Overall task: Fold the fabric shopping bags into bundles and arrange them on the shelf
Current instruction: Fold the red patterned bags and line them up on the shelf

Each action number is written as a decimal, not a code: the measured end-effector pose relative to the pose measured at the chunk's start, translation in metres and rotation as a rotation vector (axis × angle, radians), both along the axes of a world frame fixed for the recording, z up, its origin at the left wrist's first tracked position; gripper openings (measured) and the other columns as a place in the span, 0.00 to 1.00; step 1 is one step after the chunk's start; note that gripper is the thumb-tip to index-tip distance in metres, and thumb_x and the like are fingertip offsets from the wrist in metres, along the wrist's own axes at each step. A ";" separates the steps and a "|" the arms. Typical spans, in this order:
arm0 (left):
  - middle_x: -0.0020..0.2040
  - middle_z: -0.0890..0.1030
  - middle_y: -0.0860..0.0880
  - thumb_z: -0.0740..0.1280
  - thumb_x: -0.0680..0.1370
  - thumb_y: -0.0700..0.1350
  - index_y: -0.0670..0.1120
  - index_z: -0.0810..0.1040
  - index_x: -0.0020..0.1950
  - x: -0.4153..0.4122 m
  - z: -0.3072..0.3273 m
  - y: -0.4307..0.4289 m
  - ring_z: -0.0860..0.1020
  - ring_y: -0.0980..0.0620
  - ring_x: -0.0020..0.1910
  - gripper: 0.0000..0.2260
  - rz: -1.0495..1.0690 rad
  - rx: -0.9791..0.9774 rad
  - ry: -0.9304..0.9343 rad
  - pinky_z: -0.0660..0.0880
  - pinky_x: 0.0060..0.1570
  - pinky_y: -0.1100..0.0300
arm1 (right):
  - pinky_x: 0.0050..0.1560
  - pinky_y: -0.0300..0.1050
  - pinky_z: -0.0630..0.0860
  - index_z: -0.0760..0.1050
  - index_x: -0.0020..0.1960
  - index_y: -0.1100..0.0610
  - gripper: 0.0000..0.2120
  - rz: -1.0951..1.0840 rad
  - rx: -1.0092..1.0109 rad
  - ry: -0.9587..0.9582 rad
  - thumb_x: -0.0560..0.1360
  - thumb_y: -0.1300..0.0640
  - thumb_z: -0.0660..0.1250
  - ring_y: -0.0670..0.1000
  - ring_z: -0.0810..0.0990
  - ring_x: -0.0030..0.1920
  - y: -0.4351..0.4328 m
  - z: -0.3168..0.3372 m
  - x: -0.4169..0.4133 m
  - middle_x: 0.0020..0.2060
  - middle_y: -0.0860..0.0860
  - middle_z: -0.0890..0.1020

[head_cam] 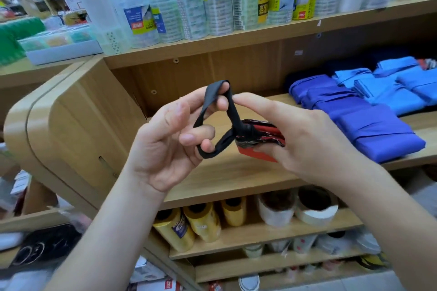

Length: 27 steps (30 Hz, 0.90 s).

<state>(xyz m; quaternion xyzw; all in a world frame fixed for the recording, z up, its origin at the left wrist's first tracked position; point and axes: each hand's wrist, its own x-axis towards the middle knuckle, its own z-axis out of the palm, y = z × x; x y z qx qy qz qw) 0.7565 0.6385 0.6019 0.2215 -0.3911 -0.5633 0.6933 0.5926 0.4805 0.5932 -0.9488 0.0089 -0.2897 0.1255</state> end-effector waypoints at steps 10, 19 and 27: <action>0.53 0.80 0.44 0.70 0.75 0.38 0.37 0.79 0.60 -0.027 -0.028 -0.011 0.74 0.61 0.23 0.14 0.272 0.198 0.085 0.76 0.29 0.70 | 0.33 0.54 0.78 0.70 0.62 0.48 0.17 0.064 0.030 -0.166 0.74 0.59 0.60 0.55 0.77 0.36 -0.006 -0.040 0.013 0.45 0.49 0.75; 0.30 0.75 0.46 0.75 0.68 0.40 0.47 0.79 0.37 -0.028 -0.037 -0.020 0.70 0.57 0.23 0.06 0.952 0.533 -0.186 0.74 0.29 0.64 | 0.43 0.33 0.71 0.72 0.56 0.56 0.19 0.173 0.147 -0.271 0.70 0.72 0.67 0.43 0.72 0.42 -0.001 -0.056 0.016 0.47 0.41 0.70; 0.41 0.81 0.47 0.69 0.76 0.36 0.53 0.85 0.44 -0.022 -0.034 -0.018 0.78 0.54 0.44 0.12 0.958 0.316 -0.830 0.77 0.45 0.59 | 0.49 0.30 0.70 0.69 0.54 0.49 0.17 0.270 0.644 -0.268 0.73 0.65 0.69 0.41 0.77 0.47 0.002 -0.051 0.021 0.46 0.38 0.76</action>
